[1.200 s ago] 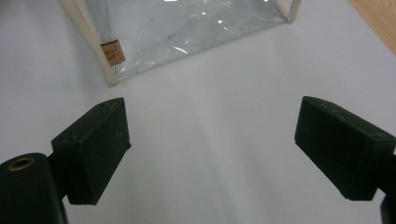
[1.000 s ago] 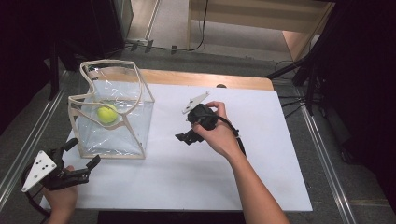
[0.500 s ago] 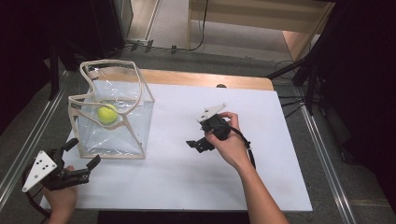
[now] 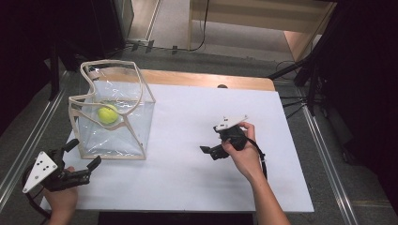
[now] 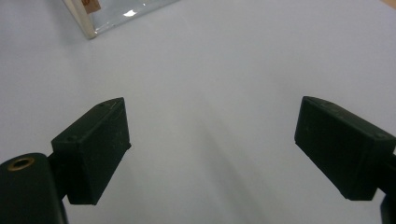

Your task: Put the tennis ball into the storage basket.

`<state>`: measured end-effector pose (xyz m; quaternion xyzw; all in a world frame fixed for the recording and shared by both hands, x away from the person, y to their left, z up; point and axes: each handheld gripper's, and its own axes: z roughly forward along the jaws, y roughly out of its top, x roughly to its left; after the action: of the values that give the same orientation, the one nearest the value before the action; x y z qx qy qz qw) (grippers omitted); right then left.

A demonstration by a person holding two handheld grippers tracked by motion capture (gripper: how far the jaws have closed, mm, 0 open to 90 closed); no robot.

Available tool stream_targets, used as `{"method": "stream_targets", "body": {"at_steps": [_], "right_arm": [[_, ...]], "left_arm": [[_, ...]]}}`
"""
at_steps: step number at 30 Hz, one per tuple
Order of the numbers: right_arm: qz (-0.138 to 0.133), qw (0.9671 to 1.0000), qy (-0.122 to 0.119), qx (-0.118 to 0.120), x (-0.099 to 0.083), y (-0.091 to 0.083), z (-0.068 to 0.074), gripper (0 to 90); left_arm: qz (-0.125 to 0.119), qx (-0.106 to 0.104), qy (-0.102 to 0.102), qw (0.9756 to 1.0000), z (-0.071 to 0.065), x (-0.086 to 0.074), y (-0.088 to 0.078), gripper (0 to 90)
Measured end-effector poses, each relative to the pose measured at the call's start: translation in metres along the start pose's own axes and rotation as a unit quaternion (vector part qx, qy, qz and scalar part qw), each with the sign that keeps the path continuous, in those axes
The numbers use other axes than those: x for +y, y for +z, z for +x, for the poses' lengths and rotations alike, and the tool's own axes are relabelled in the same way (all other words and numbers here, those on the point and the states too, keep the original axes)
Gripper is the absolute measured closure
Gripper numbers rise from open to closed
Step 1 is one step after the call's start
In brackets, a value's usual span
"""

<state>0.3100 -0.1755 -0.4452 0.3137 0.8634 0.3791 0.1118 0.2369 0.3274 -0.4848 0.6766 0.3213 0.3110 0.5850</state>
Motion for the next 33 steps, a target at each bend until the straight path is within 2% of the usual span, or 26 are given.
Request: {"method": "stream_targets", "body": {"at_steps": [12,21,25,29,33], "right_arm": [[-0.029,0.9989,0.03,-0.019,-0.04,-0.02,-0.008,9.2],[-0.057,0.9965,0.051,-0.034,-0.068,-0.04,-0.017,9.2],[-0.066,0.995,0.055,-0.05,-0.077,-0.05,-0.02,9.2],[-0.081,0.9926,0.063,-0.065,-0.089,-0.06,-0.023,9.2],[-0.114,0.9867,0.083,-0.081,-0.108,-0.072,-0.029,9.2]], "left_arm": [[0.0,0.0,0.0,1.0,-0.001,0.0,0.0,5.4],[-0.001,0.001,-0.001,1.0,0.0,0.0,0.0,5.3],[0.0,0.001,0.001,1.0,0.0,0.0,0.0,5.4],[-0.001,0.003,0.0,1.0,0.0,0.0,0.001,5.4],[-0.002,0.003,0.0,1.0,0.0,0.0,0.001,5.4]]}}
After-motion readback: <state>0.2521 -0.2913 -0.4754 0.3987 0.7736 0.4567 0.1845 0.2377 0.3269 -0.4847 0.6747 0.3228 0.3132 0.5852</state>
